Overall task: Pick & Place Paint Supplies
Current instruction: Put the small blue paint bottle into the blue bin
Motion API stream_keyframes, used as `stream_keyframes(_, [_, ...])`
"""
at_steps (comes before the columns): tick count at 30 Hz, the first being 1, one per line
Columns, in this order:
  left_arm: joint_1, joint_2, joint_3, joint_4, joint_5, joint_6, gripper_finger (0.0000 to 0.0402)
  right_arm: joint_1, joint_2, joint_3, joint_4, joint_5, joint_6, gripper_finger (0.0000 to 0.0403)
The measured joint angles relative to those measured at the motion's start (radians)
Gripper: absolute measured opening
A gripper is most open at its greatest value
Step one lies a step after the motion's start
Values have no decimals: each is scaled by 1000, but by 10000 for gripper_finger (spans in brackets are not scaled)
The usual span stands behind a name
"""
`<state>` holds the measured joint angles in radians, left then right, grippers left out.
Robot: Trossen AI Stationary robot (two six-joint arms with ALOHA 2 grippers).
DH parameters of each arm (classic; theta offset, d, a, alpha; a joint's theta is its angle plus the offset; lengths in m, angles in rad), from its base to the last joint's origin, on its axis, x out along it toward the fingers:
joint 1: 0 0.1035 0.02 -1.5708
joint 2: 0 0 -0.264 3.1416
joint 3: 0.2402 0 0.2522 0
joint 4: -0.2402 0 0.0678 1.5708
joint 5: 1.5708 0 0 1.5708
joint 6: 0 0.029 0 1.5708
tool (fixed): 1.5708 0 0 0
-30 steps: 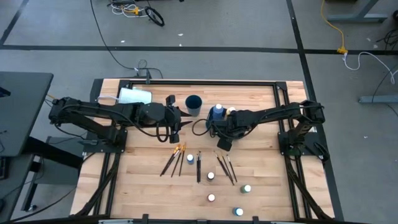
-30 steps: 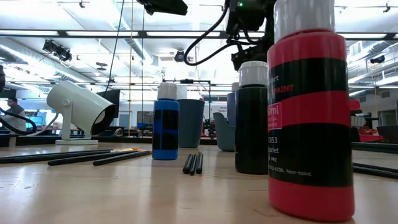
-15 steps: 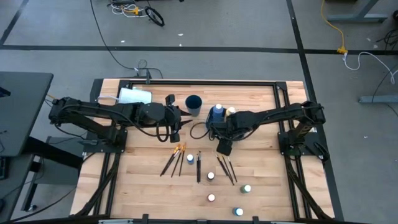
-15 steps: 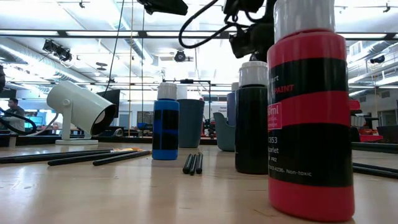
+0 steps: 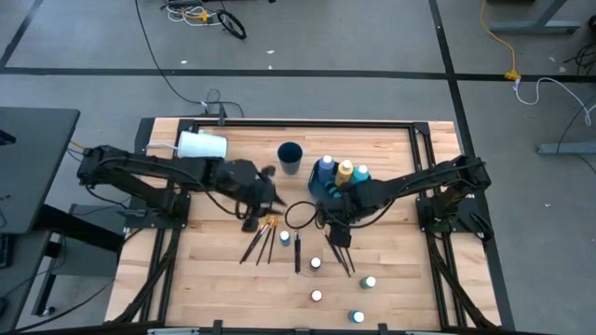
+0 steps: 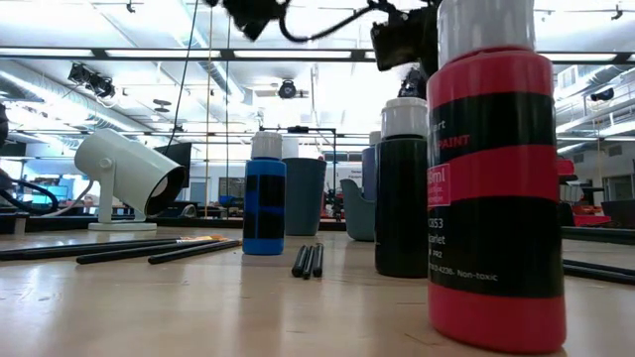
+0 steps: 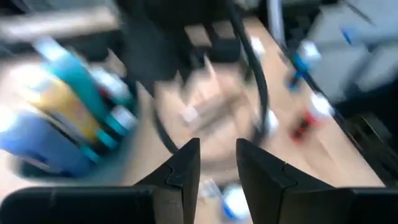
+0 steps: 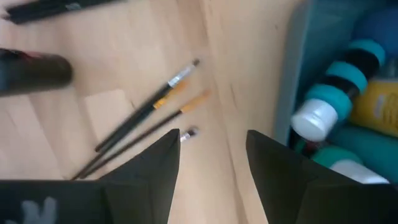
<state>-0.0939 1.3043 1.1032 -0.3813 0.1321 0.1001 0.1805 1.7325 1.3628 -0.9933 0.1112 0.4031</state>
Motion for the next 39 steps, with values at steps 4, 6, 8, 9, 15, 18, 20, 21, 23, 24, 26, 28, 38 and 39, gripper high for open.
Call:
stream_keyframes(4, [-44,62,2,-13,15,5,116,12,0,0,63,2,-18,190])
stream_keyframes(6, [-67,108,2,-13,14,12,123,17,0,0,94,2,-26,190])
stream_keyframes(8, [-88,153,0,-19,-13,0,136,18,0,0,113,2,-26,190])
stream_keyframes(9, [-97,173,0,-21,-28,-14,144,21,0,0,120,2,-26,190])
stream_keyframes(15, [-129,280,0,-19,-89,-37,204,23,0,0,111,2,-25,190])
stream_keyframes(18, [-137,314,1,-9,-94,-30,229,23,0,0,112,2,-26,190])
stream_keyframes(20, [-139,322,0,-14,-113,-32,241,23,0,0,119,2,-26,190])
stream_keyframes(21, [-139,323,0,-13,-129,-33,245,23,0,0,118,2,-26,190])
stream_keyframes(23, [-138,327,1,-11,-159,-33,251,23,0,0,119,2,-26,190])
stream_keyframes(24, [-137,327,0,-19,-165,-33,253,23,0,0,118,2,-26,190])
stream_keyframes(26, [-137,328,0,-11,-162,-27,254,23,0,0,120,2,-26,190])
stream_keyframes(28, [-137,336,1,-15,-158,-22,253,23,0,0,117,2,-27,190])
stream_keyframes(38, [-137,400,0,-13,-143,-34,226,23,0,0,121,3,-44,190])
stream_keyframes(39, [-137,399,0,-19,-143,-34,218,23,0,0,119,2,-45,190])
